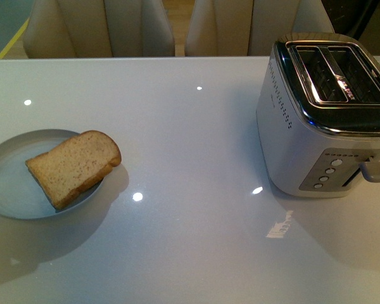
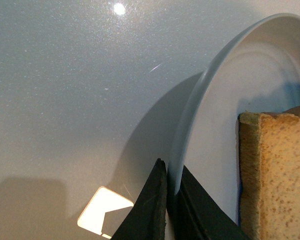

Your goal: Left arm holds plate, right arm toasts bread

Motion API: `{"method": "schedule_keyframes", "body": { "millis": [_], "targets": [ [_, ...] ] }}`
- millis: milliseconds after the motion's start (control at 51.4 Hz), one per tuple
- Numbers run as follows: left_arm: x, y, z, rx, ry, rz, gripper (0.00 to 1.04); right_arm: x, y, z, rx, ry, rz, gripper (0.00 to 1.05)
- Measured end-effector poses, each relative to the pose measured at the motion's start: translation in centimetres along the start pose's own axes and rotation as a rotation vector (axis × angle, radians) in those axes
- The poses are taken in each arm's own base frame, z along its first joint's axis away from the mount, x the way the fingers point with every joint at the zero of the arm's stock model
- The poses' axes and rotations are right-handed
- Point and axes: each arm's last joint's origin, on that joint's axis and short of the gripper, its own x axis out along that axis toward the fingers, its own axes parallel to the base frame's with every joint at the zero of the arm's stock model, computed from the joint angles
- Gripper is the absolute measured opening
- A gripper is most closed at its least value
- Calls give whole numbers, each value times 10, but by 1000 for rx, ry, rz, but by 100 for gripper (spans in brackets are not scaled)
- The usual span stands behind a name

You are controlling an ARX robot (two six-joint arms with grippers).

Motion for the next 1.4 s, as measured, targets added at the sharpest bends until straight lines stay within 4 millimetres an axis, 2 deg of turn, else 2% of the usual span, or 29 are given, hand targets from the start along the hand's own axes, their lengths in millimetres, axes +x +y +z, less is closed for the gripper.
{"method": "schedule_keyframes", "body": {
  "millis": [175,292,389,486,681,895,1187,1401],
  "targets": [
    [-47,-26,8,7,-26,-82,3,0,0,0,0,0,0,96],
    [-78,-58,11,33,-44,-160,3,0,0,0,0,0,0,96],
    [-100,-86,7,61,-48,-222,3,0,0,0,0,0,0,96],
    [-113,-108,-2,85,-26,-256,3,0,0,0,0,0,0,96],
    [-137,-158,-20,149,4,-316,3,0,0,0,0,0,0,96],
    [-152,-194,-38,188,36,-368,3,0,0,0,0,0,0,96],
    [-168,-220,-58,205,78,-438,3,0,0,0,0,0,0,96],
    [-178,-228,-64,221,81,-478,3,0,0,0,0,0,0,96]
  ]
}}
